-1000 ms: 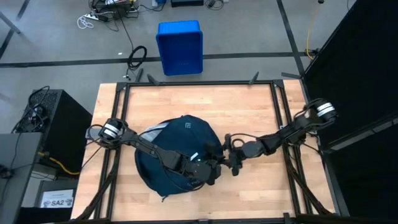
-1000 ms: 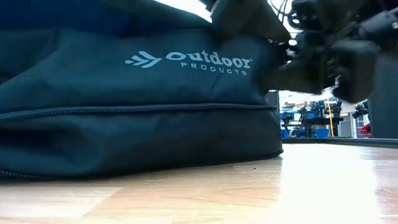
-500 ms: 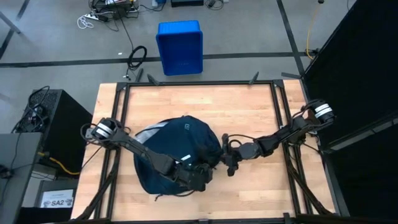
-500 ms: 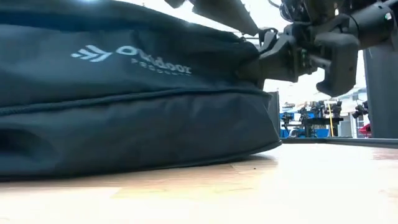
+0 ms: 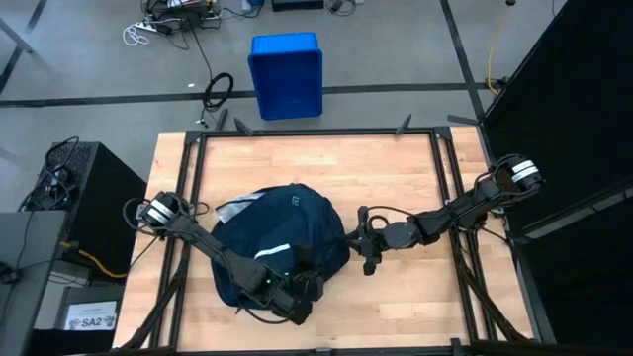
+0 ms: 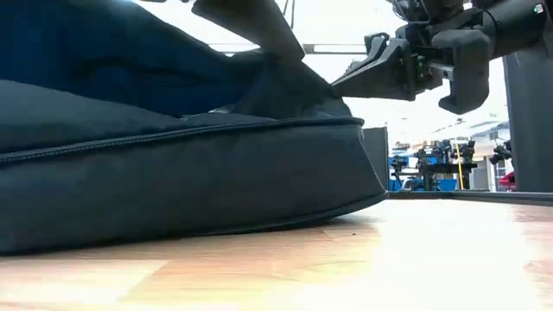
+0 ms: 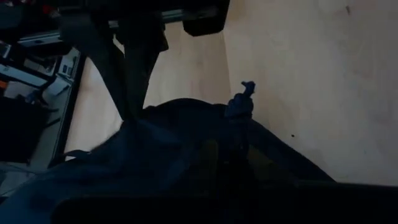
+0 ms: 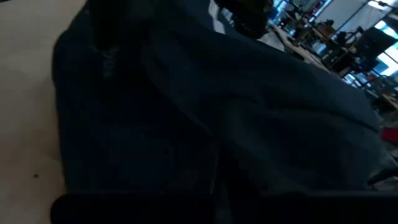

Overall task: Unpack backpack
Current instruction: Close the dark blue backpack

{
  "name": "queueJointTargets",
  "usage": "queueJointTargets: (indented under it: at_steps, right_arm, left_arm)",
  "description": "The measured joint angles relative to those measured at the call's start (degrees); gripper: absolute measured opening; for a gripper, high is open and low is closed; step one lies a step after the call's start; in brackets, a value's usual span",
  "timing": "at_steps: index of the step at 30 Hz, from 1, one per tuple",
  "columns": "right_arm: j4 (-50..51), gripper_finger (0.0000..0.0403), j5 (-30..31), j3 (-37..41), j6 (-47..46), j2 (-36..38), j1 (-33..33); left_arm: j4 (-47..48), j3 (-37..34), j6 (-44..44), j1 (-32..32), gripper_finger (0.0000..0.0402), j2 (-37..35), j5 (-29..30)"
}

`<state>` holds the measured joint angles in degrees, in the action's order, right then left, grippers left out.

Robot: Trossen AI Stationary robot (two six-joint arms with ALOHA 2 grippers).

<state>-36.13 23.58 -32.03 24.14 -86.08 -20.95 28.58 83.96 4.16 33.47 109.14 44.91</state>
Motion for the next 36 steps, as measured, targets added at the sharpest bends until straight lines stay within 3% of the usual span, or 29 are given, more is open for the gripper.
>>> queueJointTargets:
  at_steps: [5,8,17,22,29,36]
  right_arm:
    - [-1.25,0.0005,-4.43,0.00,0.40,0.02,-0.35]
    - [-1.43,0.0031,-6.88,-0.15,1.71,0.02,-2.04]
    - [1.27,0.0192,-3.77,-5.05,0.48,0.02,-5.29]
    - [1.54,0.0242,-3.93,-7.17,-0.47,-4.06,-4.07]
    - [1.61,0.0217,-5.15,-13.19,2.61,-11.84,-2.42]
    - [3.40,0.0107,-5.15,-14.47,3.84,-12.22,-2.47]
  left_arm:
    - [-0.02,-0.03,-0.11,0.00,0.0000,0.00,1.61]
    - [-0.47,-0.04,-0.69,-0.41,0.0000,0.00,2.19]
    - [-3.45,-0.09,-3.46,-2.03,0.0000,0.00,2.43]
    - [-8.20,-0.09,-8.12,-2.66,0.0000,0.00,2.45]
    - [-10.59,-0.09,-9.98,-3.44,0.0000,0.00,2.14]
    - [-10.34,-0.09,-9.96,-3.36,0.0000,0.00,1.88]
